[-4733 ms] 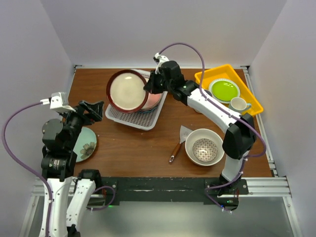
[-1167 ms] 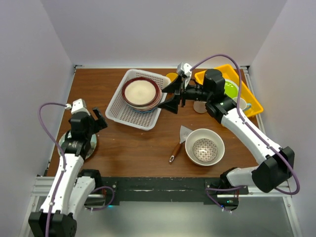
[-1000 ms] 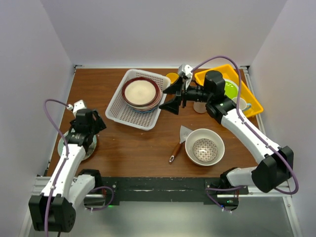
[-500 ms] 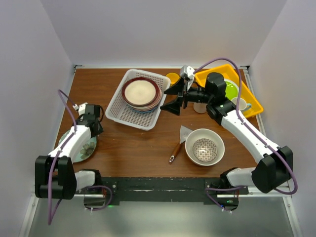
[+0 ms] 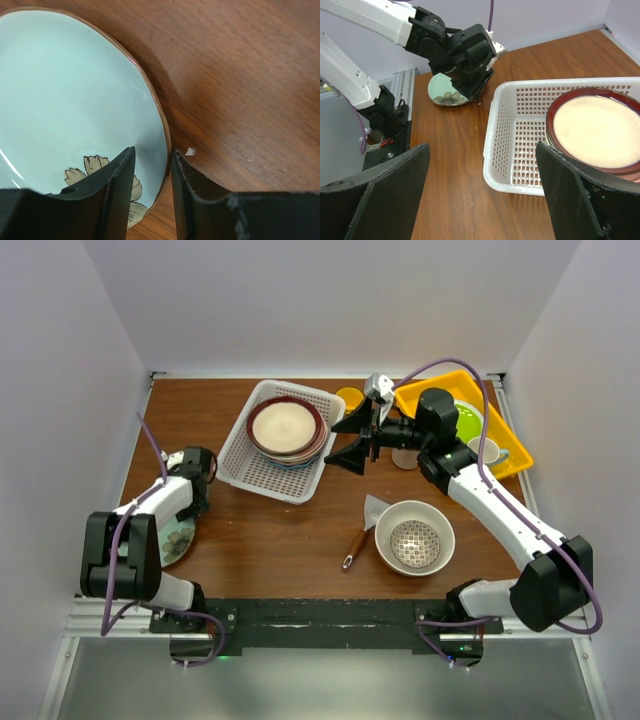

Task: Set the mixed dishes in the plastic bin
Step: Pick up the plate from the corner of the board.

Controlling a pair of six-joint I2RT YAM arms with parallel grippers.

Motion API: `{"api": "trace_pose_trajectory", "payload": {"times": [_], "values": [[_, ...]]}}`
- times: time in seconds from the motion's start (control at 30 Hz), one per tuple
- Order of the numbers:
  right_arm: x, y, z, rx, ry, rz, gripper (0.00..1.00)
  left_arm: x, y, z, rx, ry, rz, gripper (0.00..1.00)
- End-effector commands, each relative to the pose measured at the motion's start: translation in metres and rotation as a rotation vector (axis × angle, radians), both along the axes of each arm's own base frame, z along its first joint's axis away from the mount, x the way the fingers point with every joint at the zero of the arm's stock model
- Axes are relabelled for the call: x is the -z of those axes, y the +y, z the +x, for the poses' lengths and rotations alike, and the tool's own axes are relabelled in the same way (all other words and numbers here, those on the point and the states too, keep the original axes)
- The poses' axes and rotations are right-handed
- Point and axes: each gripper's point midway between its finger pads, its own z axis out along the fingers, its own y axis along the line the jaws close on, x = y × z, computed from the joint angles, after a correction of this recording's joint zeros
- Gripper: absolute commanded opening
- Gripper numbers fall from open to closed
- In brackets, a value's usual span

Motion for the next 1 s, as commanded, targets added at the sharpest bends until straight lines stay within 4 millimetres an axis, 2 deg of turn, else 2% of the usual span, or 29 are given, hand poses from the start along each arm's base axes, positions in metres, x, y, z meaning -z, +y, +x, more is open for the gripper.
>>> {"api": "trace_pose_trajectory", "payload": {"times": [0.0,0.27,0.53,0.8,0.97], "values": [[-0.018,-0.002,-0.009,-0.027,-0.06,0.037,0.91,-0.006,0.003,0.011,-0.009,-0.02,0.02,0.41],[-0.019,-0.003,-0.009,-0.025,-0.06,0.04,0.91,0.011,0.0,0.005,-0.008,0.064,0.004,0.44],[-0.02,-0.003,-0.01,-0.027,-0.061,0.041,0.9,0.011,0.004,0.005,-0.029,0.092,0.03,0.26],[-0.021,-0.004,-0.009,-0.024,-0.061,0.043,0.91,-0.015,0.01,0.011,-0.045,0.02,0.062,0.01],[-0.019,-0.006,-0.006,-0.014,-0.055,0.042,0.91,-0.043,0.009,0.017,-0.049,-0.083,0.051,0.0]]}}
